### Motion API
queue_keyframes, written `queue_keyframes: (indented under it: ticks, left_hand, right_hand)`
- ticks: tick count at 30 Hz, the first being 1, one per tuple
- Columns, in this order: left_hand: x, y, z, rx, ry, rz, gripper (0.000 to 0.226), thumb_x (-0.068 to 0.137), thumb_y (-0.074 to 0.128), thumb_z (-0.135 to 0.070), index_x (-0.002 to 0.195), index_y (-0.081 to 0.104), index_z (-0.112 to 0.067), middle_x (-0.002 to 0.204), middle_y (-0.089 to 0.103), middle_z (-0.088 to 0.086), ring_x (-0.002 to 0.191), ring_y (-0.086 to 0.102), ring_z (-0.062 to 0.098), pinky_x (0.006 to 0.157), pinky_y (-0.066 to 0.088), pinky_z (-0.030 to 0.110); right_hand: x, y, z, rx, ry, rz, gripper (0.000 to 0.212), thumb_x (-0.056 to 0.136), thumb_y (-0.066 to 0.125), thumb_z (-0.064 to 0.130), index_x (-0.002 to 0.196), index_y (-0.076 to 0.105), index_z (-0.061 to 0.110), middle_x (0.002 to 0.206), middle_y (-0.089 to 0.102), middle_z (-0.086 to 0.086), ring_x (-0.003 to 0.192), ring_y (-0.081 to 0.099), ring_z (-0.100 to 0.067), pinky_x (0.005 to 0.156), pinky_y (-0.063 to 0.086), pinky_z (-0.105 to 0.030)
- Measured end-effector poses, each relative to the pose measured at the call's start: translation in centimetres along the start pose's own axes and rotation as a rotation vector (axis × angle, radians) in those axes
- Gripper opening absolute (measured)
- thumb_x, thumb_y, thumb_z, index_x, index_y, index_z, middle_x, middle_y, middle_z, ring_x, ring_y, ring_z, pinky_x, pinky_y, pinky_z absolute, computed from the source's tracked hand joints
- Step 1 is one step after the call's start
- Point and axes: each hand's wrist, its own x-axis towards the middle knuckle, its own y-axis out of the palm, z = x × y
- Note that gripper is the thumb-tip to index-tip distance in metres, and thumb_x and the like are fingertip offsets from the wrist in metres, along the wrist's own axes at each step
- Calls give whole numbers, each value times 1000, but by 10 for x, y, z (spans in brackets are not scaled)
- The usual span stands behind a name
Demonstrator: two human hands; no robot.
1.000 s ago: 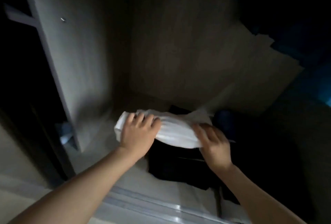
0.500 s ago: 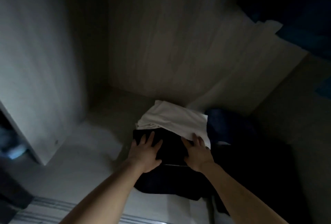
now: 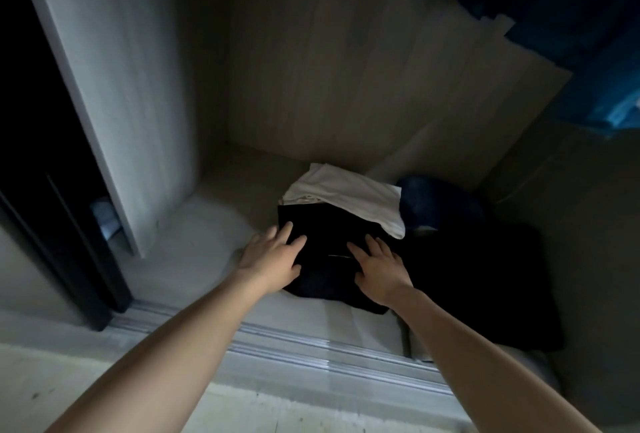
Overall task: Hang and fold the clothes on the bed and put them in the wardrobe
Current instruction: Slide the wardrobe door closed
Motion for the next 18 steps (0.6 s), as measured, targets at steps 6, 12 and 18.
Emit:
queue_keyframes:
  ticks: [6, 12, 18]
  left_hand:
    - [-52, -47, -3, -124, -2, -372, 53, 69, 76, -22, 120, 62, -11, 130, 54, 20, 113, 56, 34, 84, 50, 40]
    - [-158, -162, 13, -74, -83, -387, 30, 67, 61, -21, 91, 74, -11, 101, 69, 14, 87, 68, 29, 69, 54, 34]
    - [-273, -346, 31, -74, -215, -487, 39, 69, 43, -26, 105, 55, -16, 98, 66, 11, 92, 49, 25, 75, 34, 35]
  right_hand:
    - [-21, -25, 9, -87, -47, -223, 65, 95, 41, 24, 151, 8, 26, 158, 2, -10, 146, -2, -25, 116, 9, -40]
    - [-100, -135, 67, -213, -457, -391, 53, 56, 73, 23, 109, 72, 21, 116, 66, -16, 109, 63, -30, 88, 50, -45]
    - [-169, -320, 116, -339, -888, -525, 38, 62, 70, 32, 100, 74, 28, 112, 69, -7, 106, 65, -23, 93, 47, -37]
